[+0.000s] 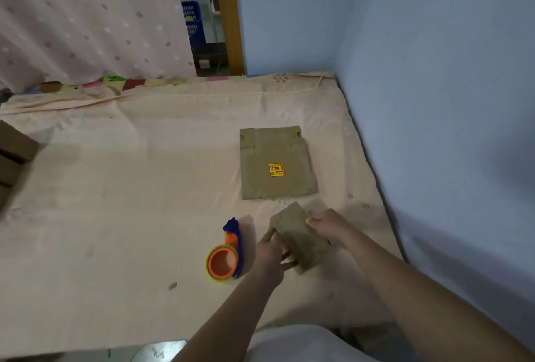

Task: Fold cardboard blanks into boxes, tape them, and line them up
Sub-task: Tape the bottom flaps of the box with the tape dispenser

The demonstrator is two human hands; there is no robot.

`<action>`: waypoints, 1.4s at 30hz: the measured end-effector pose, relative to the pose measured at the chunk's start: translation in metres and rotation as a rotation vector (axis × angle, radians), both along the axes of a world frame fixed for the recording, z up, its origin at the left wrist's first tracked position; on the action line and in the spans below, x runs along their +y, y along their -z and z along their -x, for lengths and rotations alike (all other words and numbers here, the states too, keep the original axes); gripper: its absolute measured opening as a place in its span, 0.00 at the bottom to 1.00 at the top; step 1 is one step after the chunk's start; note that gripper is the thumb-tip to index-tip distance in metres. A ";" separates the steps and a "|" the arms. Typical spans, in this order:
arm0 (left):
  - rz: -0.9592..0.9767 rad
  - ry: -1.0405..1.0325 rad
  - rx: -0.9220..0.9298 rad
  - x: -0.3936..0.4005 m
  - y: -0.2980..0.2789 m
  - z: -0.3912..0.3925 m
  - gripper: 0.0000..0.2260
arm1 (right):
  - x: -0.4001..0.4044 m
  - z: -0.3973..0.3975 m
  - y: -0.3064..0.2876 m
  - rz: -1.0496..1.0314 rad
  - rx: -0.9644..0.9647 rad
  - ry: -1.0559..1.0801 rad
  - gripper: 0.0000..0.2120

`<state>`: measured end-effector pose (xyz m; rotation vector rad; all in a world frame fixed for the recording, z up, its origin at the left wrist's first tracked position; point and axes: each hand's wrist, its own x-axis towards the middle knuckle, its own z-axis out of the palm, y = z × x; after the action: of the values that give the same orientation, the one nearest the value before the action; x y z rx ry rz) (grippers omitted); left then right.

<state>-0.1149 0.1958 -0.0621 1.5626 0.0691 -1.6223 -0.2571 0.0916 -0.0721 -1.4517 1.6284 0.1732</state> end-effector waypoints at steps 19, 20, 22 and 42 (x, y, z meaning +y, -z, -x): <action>-0.050 0.338 -0.159 -0.022 0.016 -0.047 0.08 | 0.059 -0.002 0.021 -0.228 -0.509 0.823 0.12; -0.049 0.350 -0.174 -0.021 0.017 -0.047 0.09 | 0.060 -0.003 0.020 -0.213 -0.507 0.818 0.12; -0.041 0.372 -0.208 -0.019 0.017 -0.046 0.09 | 0.058 -0.005 0.016 -0.170 -0.499 0.790 0.09; 0.104 0.481 -0.328 -0.013 0.039 -0.048 0.13 | 0.072 -0.028 0.025 0.148 -0.248 0.460 0.20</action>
<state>-0.0665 0.1828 -0.1007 1.8339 -0.5981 -1.6611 -0.2287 0.1637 -0.0976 -1.1137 1.7438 -0.3808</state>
